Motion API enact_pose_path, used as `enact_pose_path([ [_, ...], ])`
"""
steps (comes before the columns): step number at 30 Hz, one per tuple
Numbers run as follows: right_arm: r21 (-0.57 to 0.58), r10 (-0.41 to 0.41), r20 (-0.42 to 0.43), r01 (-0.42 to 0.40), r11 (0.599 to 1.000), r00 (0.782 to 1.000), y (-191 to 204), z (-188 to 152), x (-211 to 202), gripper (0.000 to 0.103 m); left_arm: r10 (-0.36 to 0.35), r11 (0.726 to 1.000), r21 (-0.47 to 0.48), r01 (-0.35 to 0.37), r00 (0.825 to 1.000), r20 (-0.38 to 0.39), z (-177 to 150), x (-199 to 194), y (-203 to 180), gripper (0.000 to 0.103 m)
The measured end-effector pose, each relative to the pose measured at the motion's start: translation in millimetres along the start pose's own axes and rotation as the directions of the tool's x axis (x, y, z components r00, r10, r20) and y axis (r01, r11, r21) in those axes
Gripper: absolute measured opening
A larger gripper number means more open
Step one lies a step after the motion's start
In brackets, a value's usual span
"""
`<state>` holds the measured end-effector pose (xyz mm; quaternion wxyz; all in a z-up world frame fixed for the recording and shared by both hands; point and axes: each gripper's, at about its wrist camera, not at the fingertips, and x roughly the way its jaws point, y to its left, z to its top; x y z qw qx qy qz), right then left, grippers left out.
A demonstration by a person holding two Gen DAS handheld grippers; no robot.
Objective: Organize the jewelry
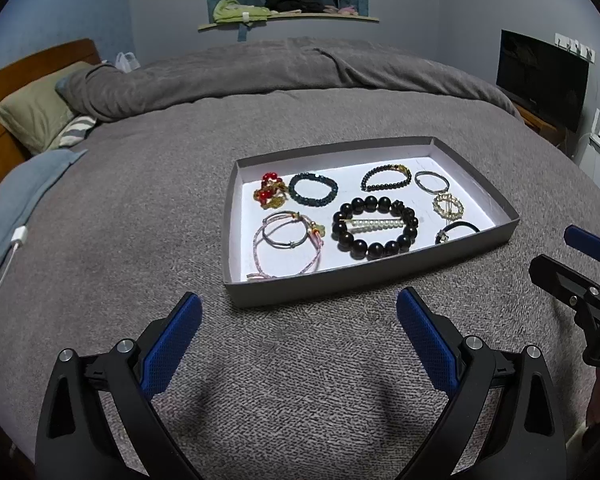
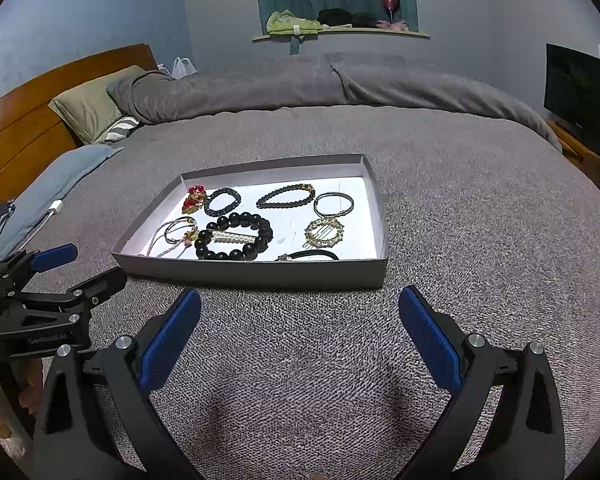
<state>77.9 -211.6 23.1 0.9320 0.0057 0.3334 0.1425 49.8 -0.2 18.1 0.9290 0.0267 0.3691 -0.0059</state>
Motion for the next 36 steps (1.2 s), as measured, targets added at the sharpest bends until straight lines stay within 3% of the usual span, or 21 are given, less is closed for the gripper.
enact_pose_path([
  [26, -0.001, -0.003, -0.006, 0.003, 1.000, 1.000, 0.2, -4.6, 3.2, 0.098, -0.013, 1.000, 0.010, 0.013, 1.000, 0.006, -1.3, 2.3, -1.8, 0.097],
  [36, -0.003, -0.002, -0.010, 0.002, 1.000, 1.000, 1.1, -4.9, 3.7, 0.098, -0.020, 1.000, 0.009, 0.020, 0.999, -0.031, -1.6, 7.5, -2.3, 0.097],
])
